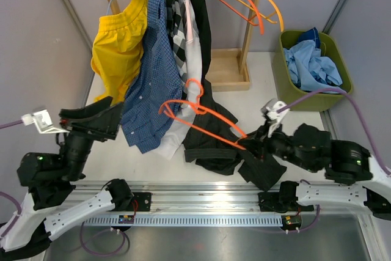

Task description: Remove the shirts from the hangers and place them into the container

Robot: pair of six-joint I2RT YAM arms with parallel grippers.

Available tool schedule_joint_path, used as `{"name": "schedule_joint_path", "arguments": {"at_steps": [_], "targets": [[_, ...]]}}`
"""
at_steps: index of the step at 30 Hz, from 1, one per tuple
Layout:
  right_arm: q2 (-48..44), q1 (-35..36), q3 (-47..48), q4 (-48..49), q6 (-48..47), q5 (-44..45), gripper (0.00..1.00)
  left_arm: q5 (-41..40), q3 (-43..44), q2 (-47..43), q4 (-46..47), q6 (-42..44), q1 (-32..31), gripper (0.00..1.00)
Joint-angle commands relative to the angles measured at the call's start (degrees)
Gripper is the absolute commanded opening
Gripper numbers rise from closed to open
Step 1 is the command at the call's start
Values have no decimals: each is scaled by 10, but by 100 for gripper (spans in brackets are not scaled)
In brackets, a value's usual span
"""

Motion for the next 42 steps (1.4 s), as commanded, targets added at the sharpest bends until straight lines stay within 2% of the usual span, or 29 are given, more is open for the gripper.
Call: {"name": "schedule_joint_path", "arguments": {"at_steps": [1, 5, 10, 11, 14, 18, 27, 36, 39, 40, 41, 42], "targets": [[-62, 4, 77, -64, -1, 108, 0, 38, -17, 23, -13, -27, -1, 99], [-132, 3, 106, -88, -25, 199, 0, 39, -29, 33, -39, -37, -2, 99], [-154, 4, 147, -105, -45, 298, 0, 38, -35, 41, -67, -51, -1, 99], [-155, 3, 149, -102, -51, 343, 0, 38, -36, 41, -69, -51, -1, 99], [-159, 3, 127, -59, -79, 399, 0, 35, -45, 41, -72, -58, -1, 99], [-137, 4, 98, -10, -92, 423, 0, 35, -52, 52, -69, -60, -2, 99], [-60, 9, 70, 125, -150, 346, 0, 44, -69, 71, -46, -55, -2, 99], [45, -8, 84, 187, -196, 315, 0, 49, -81, 60, -39, -62, -1, 99], [83, -133, 98, 168, -163, 200, 0, 48, -84, 48, -43, -66, -1, 99], [106, -178, 101, 166, -135, 103, 0, 48, -84, 42, -46, -66, -1, 99], [117, -273, 102, 166, -127, 60, 0, 46, -85, 38, -48, -66, -1, 99], [129, -303, 101, 179, -125, 27, 0, 45, -86, 35, -50, -67, -1, 99]]}}
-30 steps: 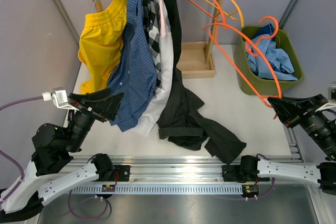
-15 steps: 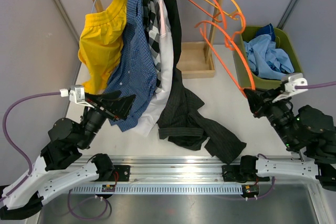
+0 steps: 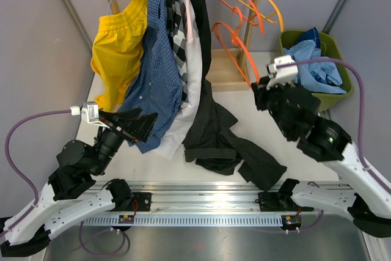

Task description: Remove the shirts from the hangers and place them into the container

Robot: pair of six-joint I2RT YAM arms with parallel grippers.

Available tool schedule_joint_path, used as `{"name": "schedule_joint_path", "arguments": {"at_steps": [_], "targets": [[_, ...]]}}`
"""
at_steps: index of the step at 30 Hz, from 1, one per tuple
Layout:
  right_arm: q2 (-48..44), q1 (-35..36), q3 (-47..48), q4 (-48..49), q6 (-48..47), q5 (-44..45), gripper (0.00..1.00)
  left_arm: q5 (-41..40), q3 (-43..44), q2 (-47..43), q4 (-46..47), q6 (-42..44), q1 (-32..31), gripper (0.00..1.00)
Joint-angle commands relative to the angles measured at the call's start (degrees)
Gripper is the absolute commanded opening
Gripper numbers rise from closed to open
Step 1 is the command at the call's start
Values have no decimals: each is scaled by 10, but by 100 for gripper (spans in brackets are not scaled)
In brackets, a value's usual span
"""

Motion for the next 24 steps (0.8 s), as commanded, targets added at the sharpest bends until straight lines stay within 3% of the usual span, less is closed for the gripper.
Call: {"name": "schedule_joint_path", "arguments": {"at_steps": [1, 3, 8, 24], "targets": [[54, -129, 22, 48, 31, -193, 0, 3, -4, -20, 19, -6, -1, 99], [81, -195, 44, 74, 34, -244, 0, 0, -7, -32, 16, -7, -1, 99], [198, -273, 178, 93, 39, -358, 0, -6, -12, -46, 9, -7, -1, 99], [465, -311, 547, 8, 24, -437, 0, -10, -25, -62, 13, 3, -1, 99]]}}
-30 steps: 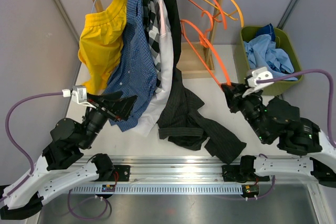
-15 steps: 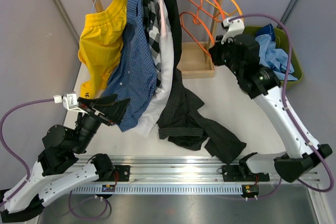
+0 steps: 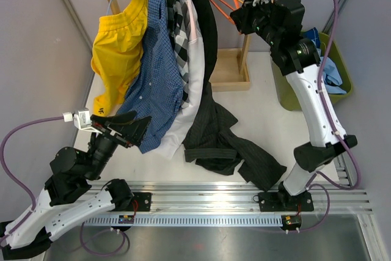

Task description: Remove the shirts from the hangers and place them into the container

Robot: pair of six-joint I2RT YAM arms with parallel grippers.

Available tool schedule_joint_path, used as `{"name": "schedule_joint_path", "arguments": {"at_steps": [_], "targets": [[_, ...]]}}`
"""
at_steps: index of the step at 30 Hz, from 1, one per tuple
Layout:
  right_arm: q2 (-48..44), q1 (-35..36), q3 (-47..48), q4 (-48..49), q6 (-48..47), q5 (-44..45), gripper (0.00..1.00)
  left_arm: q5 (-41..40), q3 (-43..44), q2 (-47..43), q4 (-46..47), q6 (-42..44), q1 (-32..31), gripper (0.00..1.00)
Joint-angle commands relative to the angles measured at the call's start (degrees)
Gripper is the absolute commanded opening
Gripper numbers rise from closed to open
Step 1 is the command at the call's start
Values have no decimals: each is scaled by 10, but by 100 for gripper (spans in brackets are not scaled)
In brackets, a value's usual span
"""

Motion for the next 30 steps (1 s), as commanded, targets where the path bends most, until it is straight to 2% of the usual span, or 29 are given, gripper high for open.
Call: {"name": "schedule_joint_path", "arguments": {"at_steps": [1, 2, 7, 10, 15, 24, 26, 29, 30], "targets": [[60, -8, 84, -13, -2, -37, 0, -7, -2, -6, 19, 6, -1, 99], [72, -9, 118, -20, 0, -35, 0, -8, -2, -9, 18, 6, -1, 99], [116, -23, 161, -40, 7, -28, 0, -12, 0, -16, 9, 5, -1, 99], [90, -25, 110, -22, 7, -22, 0, -12, -2, -22, 6, 1, -1, 99], [16, -25, -59, 52, 15, -13, 0, -11, -5, -21, 8, -4, -1, 99], [-39, -25, -134, 75, 12, 8, 0, -7, -4, -10, 15, -6, -1, 99], [-52, -25, -152, 94, 9, 30, 0, -8, -6, -8, 14, -7, -1, 99], [-51, -25, -149, 105, 10, 133, 0, -7, -5, -5, 14, -7, -1, 99], [-42, -24, -140, 98, 14, 192, 0, -7, -3, -4, 13, -8, 0, 99]]}}
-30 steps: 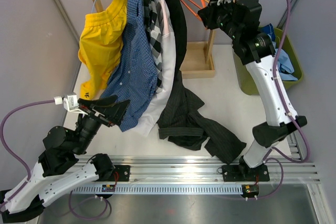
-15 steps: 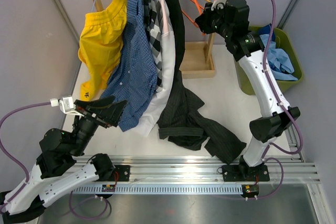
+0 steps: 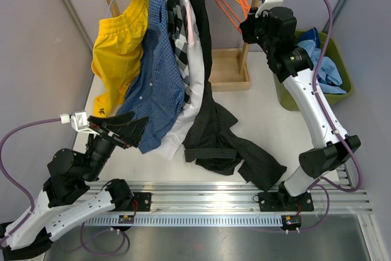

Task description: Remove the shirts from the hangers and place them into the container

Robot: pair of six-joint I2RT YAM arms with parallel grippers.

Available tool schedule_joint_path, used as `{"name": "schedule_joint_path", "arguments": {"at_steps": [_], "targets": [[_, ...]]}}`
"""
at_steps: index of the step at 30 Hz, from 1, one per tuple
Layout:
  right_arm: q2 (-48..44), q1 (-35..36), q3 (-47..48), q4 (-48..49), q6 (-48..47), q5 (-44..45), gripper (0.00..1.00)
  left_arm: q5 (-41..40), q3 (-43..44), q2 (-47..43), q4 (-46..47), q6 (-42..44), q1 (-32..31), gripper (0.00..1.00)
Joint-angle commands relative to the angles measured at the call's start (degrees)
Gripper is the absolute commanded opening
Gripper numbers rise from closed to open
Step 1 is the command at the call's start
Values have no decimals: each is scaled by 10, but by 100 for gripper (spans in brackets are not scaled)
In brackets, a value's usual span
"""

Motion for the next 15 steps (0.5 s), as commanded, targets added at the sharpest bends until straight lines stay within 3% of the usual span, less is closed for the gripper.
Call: {"name": "schedule_joint_path", "arguments": {"at_steps": [1, 9, 15], "targets": [[-4, -3, 33, 17, 9, 158, 0, -4, -1, 12, 17, -6, -1, 99], [20, -3, 53, 5, 52, 306, 0, -3, 3, 18, 17, -8, 0, 99], [17, -2, 42, 22, 60, 328, 0, -4, 8, 17, 12, -7, -1, 99]]}}
